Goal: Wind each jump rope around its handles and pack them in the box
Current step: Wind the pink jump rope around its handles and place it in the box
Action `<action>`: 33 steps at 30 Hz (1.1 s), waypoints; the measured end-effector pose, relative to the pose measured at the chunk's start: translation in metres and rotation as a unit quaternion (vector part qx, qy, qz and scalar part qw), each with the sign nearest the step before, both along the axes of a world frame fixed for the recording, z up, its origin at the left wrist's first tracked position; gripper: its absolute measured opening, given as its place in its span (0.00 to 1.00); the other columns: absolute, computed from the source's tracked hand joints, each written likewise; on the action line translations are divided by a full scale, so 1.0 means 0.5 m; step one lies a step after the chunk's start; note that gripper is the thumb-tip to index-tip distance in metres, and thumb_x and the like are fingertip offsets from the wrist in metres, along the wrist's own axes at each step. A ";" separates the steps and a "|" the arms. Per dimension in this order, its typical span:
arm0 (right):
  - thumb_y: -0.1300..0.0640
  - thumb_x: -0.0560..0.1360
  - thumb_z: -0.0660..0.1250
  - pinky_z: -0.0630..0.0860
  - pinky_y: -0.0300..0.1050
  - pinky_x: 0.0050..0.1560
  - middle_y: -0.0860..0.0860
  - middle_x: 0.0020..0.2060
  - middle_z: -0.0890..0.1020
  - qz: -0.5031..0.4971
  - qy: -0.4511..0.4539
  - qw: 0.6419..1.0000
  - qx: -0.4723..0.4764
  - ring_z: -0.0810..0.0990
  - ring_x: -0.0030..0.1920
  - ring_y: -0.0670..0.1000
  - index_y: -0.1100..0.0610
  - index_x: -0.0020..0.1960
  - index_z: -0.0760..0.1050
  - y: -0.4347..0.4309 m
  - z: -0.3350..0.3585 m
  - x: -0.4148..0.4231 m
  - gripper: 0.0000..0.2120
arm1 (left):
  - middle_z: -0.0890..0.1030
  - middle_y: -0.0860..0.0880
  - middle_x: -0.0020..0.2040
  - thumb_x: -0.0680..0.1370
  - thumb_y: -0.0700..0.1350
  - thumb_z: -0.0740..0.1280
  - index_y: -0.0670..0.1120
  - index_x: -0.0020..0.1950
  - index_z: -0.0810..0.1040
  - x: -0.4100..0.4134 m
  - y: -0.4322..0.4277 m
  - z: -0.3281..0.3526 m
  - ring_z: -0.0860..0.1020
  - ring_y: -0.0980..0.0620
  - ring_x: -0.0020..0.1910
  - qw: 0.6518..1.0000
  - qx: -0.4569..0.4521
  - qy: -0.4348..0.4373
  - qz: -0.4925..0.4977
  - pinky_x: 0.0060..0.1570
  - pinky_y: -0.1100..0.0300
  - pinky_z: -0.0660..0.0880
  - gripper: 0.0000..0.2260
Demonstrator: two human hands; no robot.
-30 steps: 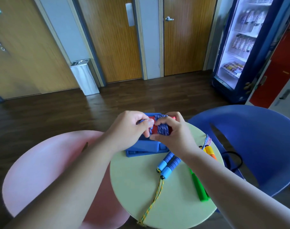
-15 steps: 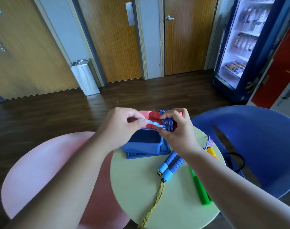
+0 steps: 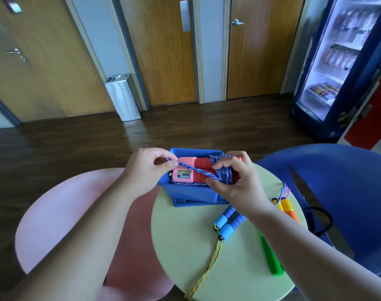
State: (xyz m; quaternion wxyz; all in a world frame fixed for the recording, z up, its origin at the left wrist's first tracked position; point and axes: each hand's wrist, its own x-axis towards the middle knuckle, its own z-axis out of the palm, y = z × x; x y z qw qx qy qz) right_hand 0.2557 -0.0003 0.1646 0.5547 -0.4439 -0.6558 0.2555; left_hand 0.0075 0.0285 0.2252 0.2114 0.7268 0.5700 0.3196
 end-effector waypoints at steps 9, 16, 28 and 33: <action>0.65 0.69 0.81 0.76 0.37 0.55 0.53 0.52 0.77 0.050 0.080 0.995 -0.043 0.79 0.52 0.44 0.49 0.49 0.81 -0.010 0.016 -0.034 0.16 | 0.87 0.55 0.37 0.75 0.35 0.76 0.48 0.44 0.87 -0.039 -0.020 -0.015 0.83 0.61 0.35 0.983 -0.039 -0.175 0.043 0.38 0.70 0.77 0.07; 0.64 0.73 0.78 0.79 0.44 0.37 0.48 0.40 0.83 0.056 0.234 0.959 -0.152 0.81 0.39 0.49 0.51 0.47 0.79 -0.002 0.027 -0.061 0.11 | 0.88 0.47 0.40 0.77 0.37 0.74 0.49 0.46 0.89 -0.030 -0.045 -0.057 0.83 0.56 0.37 0.973 0.011 -0.213 0.091 0.41 0.64 0.78 0.07; 0.60 0.75 0.77 0.79 0.46 0.37 0.48 0.45 0.84 -0.013 0.299 0.935 -0.188 0.85 0.45 0.51 0.48 0.47 0.79 0.024 0.036 -0.083 0.09 | 0.86 0.52 0.36 0.76 0.44 0.76 0.45 0.45 0.88 0.120 -0.096 -0.134 0.82 0.56 0.36 0.944 0.023 -0.281 0.172 0.43 0.61 0.77 0.03; 0.59 0.72 0.78 0.79 0.48 0.42 0.50 0.45 0.83 -0.028 0.279 0.946 -0.162 0.82 0.44 0.52 0.47 0.45 0.79 0.025 0.019 -0.087 0.10 | 0.82 0.53 0.32 0.77 0.49 0.71 0.49 0.38 0.82 0.131 -0.086 -0.134 0.80 0.49 0.32 0.969 -0.057 -0.222 0.087 0.37 0.53 0.78 0.09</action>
